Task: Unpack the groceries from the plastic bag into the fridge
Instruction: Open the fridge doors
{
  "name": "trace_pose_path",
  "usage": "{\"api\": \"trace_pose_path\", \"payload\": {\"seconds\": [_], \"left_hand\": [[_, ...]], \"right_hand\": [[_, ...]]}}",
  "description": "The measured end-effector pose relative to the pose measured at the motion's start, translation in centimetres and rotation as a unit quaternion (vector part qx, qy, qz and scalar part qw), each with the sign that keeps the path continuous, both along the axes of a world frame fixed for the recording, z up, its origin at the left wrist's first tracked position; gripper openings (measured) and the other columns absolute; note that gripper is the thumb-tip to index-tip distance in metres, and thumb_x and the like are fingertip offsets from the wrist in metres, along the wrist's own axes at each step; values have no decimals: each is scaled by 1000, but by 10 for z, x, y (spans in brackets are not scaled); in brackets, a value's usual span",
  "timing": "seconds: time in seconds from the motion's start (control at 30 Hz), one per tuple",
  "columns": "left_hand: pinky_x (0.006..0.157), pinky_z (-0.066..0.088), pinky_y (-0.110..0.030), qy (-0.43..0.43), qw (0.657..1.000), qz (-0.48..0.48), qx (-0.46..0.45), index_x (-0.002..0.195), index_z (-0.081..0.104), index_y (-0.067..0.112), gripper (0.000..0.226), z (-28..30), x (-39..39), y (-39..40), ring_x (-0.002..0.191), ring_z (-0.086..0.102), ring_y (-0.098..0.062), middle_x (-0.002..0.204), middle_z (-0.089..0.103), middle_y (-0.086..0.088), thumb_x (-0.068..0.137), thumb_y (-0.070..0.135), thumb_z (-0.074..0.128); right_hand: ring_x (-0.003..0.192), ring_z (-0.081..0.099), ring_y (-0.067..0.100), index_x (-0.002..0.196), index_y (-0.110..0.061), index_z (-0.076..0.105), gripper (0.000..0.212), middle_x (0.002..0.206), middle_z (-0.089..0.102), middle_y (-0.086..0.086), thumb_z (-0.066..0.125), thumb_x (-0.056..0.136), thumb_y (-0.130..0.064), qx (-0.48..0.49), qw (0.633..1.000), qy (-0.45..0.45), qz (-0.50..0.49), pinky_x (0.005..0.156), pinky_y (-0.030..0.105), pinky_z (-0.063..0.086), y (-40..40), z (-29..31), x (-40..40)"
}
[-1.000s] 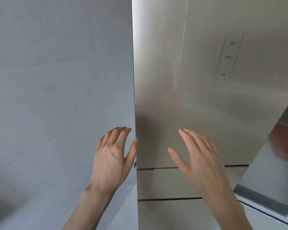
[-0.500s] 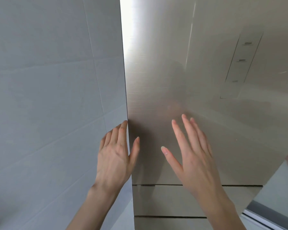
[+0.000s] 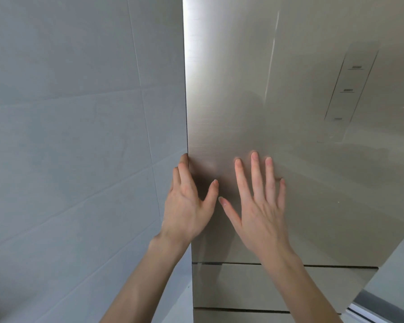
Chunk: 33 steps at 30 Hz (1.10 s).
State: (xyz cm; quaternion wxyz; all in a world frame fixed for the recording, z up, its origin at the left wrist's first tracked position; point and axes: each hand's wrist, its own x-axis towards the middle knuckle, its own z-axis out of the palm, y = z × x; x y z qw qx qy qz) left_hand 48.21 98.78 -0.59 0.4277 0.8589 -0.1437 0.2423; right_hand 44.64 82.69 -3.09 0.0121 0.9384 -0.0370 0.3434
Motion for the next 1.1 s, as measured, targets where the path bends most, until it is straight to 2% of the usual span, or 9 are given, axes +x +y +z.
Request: {"api": "trace_pose_path", "payload": {"seconds": [0.13,0.2,0.37,0.5,0.63,0.73,0.83,0.93,1.1], "left_hand": [[99,50,-48,17,1000,-23,1,151,24,20,83,2,4,5,114,49,-18,131,43,6,89,63,57],[100,49,-49,19,999,-28,17,152,21,24,84,4,5,8,117,49,-18,128,40,10,88,68,52],[102,48,-49,20,999,-33,19,154,20,19,92,3,-5,9,121,48,-21,132,40,6,85,71,50],[98,50,-45,-9,999,-38,35,159,11,22,95,-3,-25,14,116,49,-20,126,38,7,88,70,52],[96,52,-47,-15,998,-56,28,160,13,22,95,-8,-37,22,116,49,-20,127,41,4,89,70,53],[97,53,-48,-20,997,-72,23,162,9,27,95,-9,-50,26,119,49,-20,131,41,4,89,69,53],[98,53,-48,-24,995,-92,17,162,10,27,90,-9,-66,31,124,51,-21,135,41,3,92,66,51],[100,53,-46,-37,993,-115,4,161,16,25,76,-9,-86,36,129,53,-17,140,42,5,97,53,47],[84,56,-47,-70,990,-126,-5,155,28,24,59,-6,-121,42,107,61,-19,124,50,9,98,29,41]], "right_hand": [[160,-6,35,166,-23,0,85,174,-10,8,36,102,-66,1,1000,10,0,121,62,26,2,1,-1],[160,-7,35,166,-23,1,85,174,-10,8,37,102,-66,5,1000,11,5,121,61,26,3,1,-2],[160,-7,38,166,-20,1,87,174,-9,12,34,102,-68,3,1000,14,2,123,59,25,7,2,-10],[159,-6,39,166,-18,2,86,173,-8,14,27,102,-70,4,1000,8,9,123,57,27,10,1,-23],[161,-1,34,166,-20,7,84,174,-6,9,41,103,-64,22,1000,7,22,122,54,30,11,4,-43],[161,6,29,166,-22,12,79,175,-1,6,39,103,-61,27,999,14,13,122,52,30,15,12,-60],[161,7,26,166,-22,10,76,175,2,2,35,105,-59,8,1000,19,-6,123,52,29,22,24,-83],[161,5,24,166,-24,5,76,175,1,1,36,105,-57,-2,1000,12,-12,124,52,27,35,36,-109],[161,8,26,166,-26,6,75,175,-1,2,43,106,-49,-15,1000,-11,-17,123,49,30,61,47,-154]]}}
